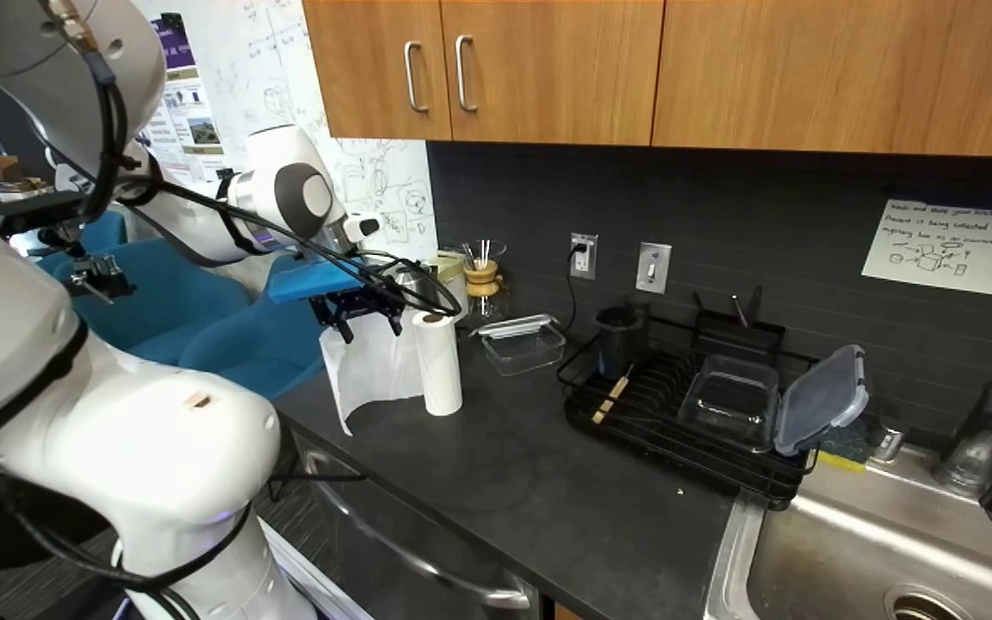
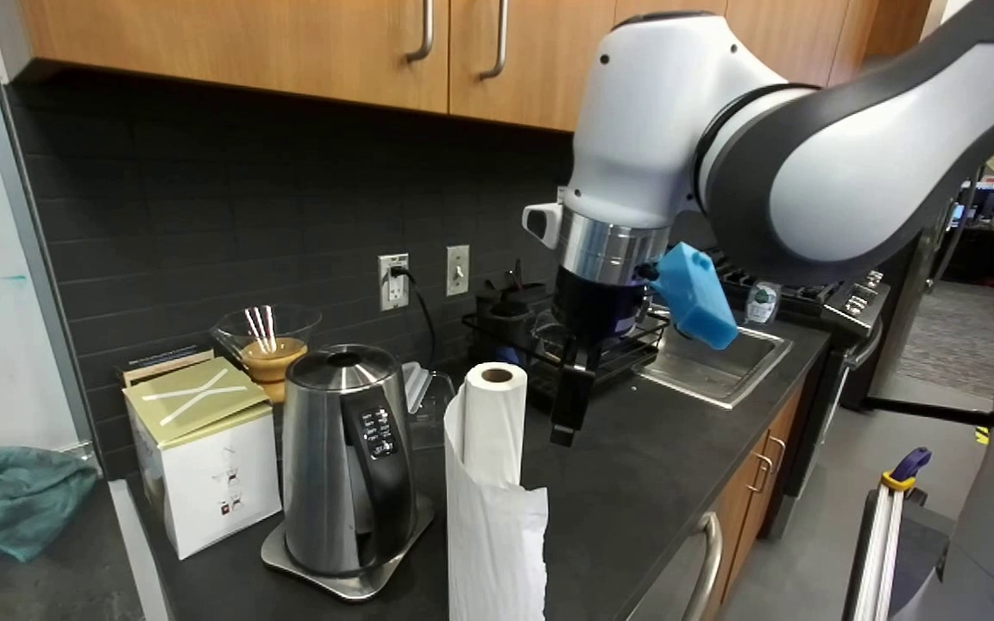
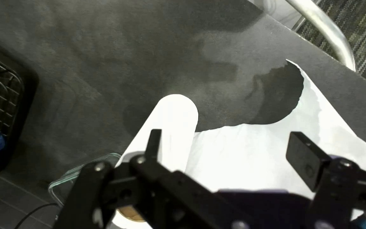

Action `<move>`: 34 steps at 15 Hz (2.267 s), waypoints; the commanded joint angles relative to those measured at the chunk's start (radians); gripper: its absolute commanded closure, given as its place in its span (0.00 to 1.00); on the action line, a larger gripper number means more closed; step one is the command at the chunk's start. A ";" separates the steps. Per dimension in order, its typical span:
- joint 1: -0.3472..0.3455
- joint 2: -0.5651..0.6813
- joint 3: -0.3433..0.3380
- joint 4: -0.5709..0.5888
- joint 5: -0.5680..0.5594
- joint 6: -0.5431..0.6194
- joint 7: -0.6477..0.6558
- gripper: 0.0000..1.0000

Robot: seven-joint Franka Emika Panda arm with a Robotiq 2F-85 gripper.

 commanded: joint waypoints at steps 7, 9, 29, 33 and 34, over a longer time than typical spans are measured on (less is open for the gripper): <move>-0.033 0.008 -0.113 -0.001 0.141 0.091 -0.153 0.00; -0.036 0.010 -0.133 0.000 0.163 0.100 -0.178 0.00; -0.047 0.002 -0.174 0.001 0.215 0.087 -0.233 0.00; -0.047 0.002 -0.174 0.001 0.215 0.087 -0.233 0.00; -0.047 0.002 -0.174 0.001 0.215 0.087 -0.233 0.00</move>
